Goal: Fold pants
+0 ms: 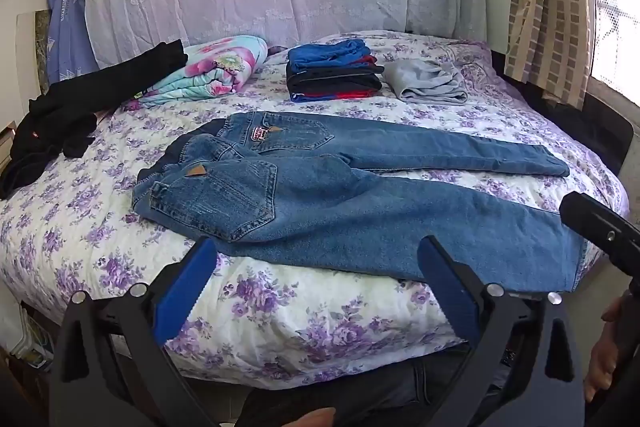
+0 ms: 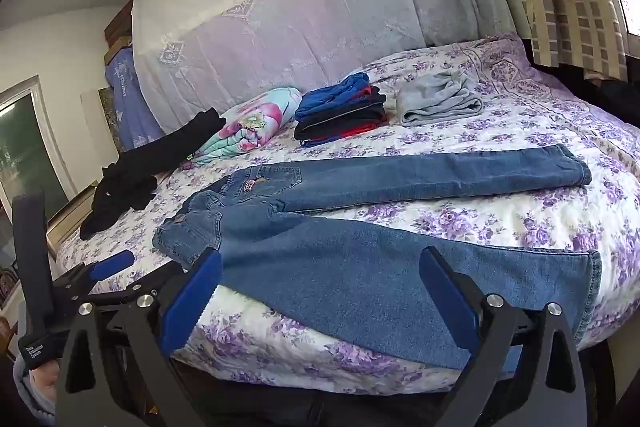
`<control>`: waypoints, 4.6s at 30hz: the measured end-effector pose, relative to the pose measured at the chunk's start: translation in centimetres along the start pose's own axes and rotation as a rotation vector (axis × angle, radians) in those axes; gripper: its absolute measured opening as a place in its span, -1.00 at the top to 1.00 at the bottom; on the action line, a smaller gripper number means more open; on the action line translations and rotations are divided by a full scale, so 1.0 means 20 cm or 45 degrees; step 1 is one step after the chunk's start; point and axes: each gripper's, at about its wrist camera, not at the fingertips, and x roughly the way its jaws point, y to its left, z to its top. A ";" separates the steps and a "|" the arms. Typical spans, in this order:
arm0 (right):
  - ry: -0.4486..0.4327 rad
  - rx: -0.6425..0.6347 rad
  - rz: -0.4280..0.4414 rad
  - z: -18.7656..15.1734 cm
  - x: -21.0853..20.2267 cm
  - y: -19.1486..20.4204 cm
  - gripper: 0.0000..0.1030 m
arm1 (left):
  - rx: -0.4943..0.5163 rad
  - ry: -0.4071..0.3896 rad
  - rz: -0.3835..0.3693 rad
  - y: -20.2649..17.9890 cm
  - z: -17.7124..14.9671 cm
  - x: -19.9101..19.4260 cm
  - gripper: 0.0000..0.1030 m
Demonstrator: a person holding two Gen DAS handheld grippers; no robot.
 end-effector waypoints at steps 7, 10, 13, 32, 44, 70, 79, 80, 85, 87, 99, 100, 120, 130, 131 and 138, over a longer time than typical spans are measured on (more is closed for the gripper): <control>0.001 0.000 -0.001 -0.01 0.00 0.01 -0.93 | -0.004 0.008 -0.020 0.01 0.01 0.00 -0.91; -0.003 0.006 0.006 -0.01 0.00 0.00 -0.93 | -0.004 0.010 -0.017 0.01 0.02 0.01 -0.91; 0.002 0.005 0.006 -0.01 0.00 0.00 -0.93 | -0.008 0.008 -0.023 -0.01 -0.01 -0.01 -0.91; 0.001 0.012 0.006 -0.02 0.00 0.00 -0.93 | -0.036 0.037 -0.035 0.00 -0.03 0.02 -0.91; 0.004 0.017 0.007 -0.02 0.00 0.00 -0.93 | -0.036 0.039 -0.034 -0.01 -0.04 0.02 -0.91; 0.007 0.024 0.011 -0.02 0.00 -0.01 -0.93 | -0.038 0.044 -0.036 0.00 -0.05 0.02 -0.91; 0.010 0.027 0.011 -0.04 0.00 -0.01 -0.93 | -0.040 0.050 -0.040 -0.01 -0.08 0.02 -0.91; 0.011 0.028 0.011 -0.04 0.00 -0.01 -0.93 | -0.039 0.051 -0.040 -0.01 -0.07 0.03 -0.91; 0.016 0.032 0.012 -0.06 0.00 -0.01 -0.93 | -0.042 0.055 -0.044 -0.02 -0.11 0.01 -0.91; 0.020 0.036 0.012 -0.06 0.00 -0.01 -0.93 | -0.040 0.054 -0.042 -0.02 -0.08 0.03 -0.91; 0.030 0.048 0.015 -0.06 0.01 -0.02 -0.93 | -0.047 0.076 -0.052 -0.03 -0.10 0.04 -0.91; 0.033 0.052 0.017 -0.06 0.02 -0.02 -0.93 | -0.048 0.077 -0.053 -0.03 -0.09 0.04 -0.91; 0.006 0.694 -0.074 -0.01 -0.04 -0.89 -0.93 | -0.330 0.308 -0.403 0.23 -0.15 0.29 -0.91; 0.025 0.994 -0.101 0.29 0.18 -1.54 -0.93 | -0.324 0.151 -0.048 0.91 0.54 0.55 -0.91; 0.028 0.996 -0.127 0.33 0.21 -1.59 -0.93 | -0.333 0.157 -0.045 0.95 0.58 0.60 -0.91; 0.078 1.036 -0.111 0.41 0.42 -1.80 -0.93 | -0.328 0.294 -0.145 1.10 0.71 1.01 -0.91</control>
